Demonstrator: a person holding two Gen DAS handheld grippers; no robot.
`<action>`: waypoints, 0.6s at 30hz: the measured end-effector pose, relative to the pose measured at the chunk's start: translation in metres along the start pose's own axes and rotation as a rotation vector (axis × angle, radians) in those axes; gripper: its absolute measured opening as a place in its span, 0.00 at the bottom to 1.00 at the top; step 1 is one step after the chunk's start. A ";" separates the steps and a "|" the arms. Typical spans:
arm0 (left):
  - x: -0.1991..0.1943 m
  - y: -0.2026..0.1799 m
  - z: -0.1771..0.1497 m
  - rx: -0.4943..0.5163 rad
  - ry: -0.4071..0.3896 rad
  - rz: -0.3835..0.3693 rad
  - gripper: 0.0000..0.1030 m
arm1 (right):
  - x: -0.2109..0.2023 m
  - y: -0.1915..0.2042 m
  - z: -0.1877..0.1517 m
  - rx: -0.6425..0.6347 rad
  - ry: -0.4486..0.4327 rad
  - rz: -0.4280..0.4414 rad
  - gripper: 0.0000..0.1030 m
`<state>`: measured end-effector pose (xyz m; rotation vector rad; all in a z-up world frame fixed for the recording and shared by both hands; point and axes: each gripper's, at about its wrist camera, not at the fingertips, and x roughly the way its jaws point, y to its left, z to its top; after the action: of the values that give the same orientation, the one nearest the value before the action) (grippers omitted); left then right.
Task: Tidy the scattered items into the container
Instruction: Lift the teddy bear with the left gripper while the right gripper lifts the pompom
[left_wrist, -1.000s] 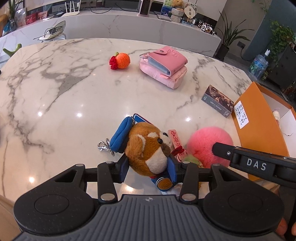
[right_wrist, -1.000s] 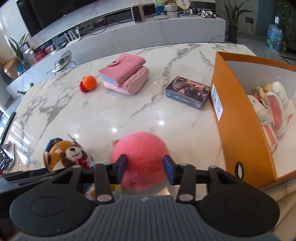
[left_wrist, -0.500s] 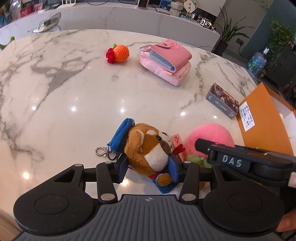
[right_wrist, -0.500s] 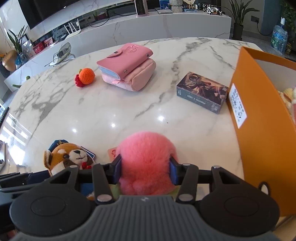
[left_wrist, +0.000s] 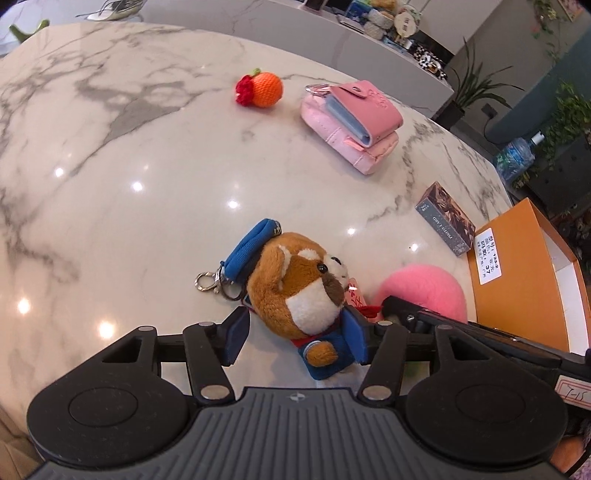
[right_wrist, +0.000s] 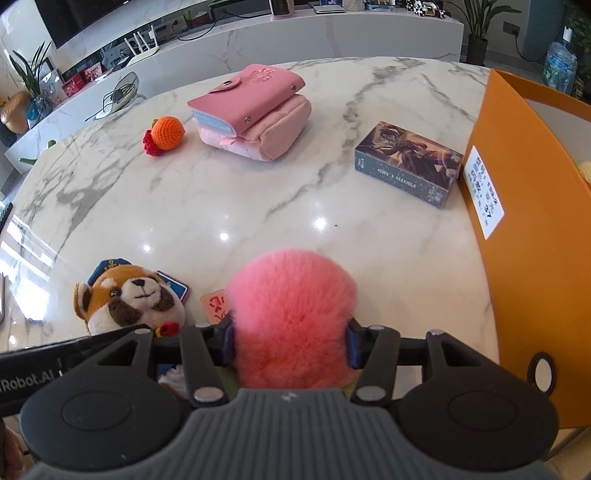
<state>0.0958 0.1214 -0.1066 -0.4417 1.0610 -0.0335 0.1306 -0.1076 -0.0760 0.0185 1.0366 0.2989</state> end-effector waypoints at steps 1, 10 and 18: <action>0.000 0.000 -0.001 -0.004 0.003 -0.002 0.64 | -0.001 -0.001 0.000 0.004 -0.001 0.002 0.55; 0.008 0.002 0.002 -0.082 0.019 -0.033 0.65 | -0.005 -0.007 -0.005 0.027 0.015 0.008 0.65; 0.024 -0.002 0.004 -0.084 0.050 -0.039 0.61 | 0.002 -0.008 -0.008 0.022 0.030 0.004 0.56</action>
<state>0.1116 0.1159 -0.1242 -0.5402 1.1055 -0.0347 0.1272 -0.1162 -0.0829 0.0359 1.0698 0.2928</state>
